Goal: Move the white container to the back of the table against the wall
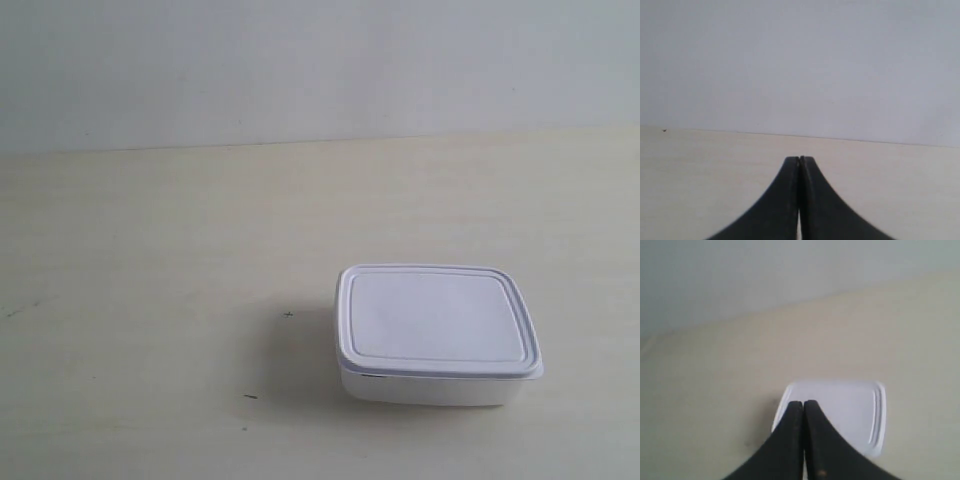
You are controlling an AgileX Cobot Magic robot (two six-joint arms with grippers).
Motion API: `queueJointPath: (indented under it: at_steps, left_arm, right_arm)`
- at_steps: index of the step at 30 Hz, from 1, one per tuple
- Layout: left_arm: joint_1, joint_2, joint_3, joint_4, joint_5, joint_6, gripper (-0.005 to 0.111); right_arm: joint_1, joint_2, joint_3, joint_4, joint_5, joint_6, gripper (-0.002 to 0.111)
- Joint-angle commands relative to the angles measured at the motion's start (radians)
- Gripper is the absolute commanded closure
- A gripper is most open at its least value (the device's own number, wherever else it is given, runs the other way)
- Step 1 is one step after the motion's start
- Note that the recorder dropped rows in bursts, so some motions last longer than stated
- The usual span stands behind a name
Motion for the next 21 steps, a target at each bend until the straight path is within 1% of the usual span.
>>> queueJointPath:
  at_steps: [1, 5, 9, 11, 17, 21]
  left_arm:
    - [-0.001, 0.004, -0.009, -0.005, -0.002, -0.005, 0.107]
    - [-0.001, 0.004, -0.009, -0.005, -0.002, -0.005, 0.107]
    - [-0.001, 0.004, -0.009, -0.005, -0.002, -0.005, 0.107]
    - [-0.001, 0.004, -0.009, -0.005, -0.002, -0.005, 0.107]
    - [-0.001, 0.004, -0.009, -0.005, -0.002, -0.005, 0.107]
    - [-0.001, 0.004, -0.009, -0.005, -0.002, -0.005, 0.107]
  right_arm:
    - [0.002, 0.171, -0.011, 0.11, 0.167, -0.119, 0.108]
    - [0.002, 0.325, -0.011, 0.162, 0.278, -0.125, 0.108]
    - [0.002, 0.426, -0.011, 0.189, 0.299, -0.151, 0.108]
    - [0.002, 0.447, -0.011, 0.24, 0.301, -0.227, 0.108]
    - [0.002, 0.461, 0.011, 0.415, 0.301, -0.331, 0.108]
    - [0.002, 0.461, 0.072, 0.431, 0.292, -0.345, 0.108]
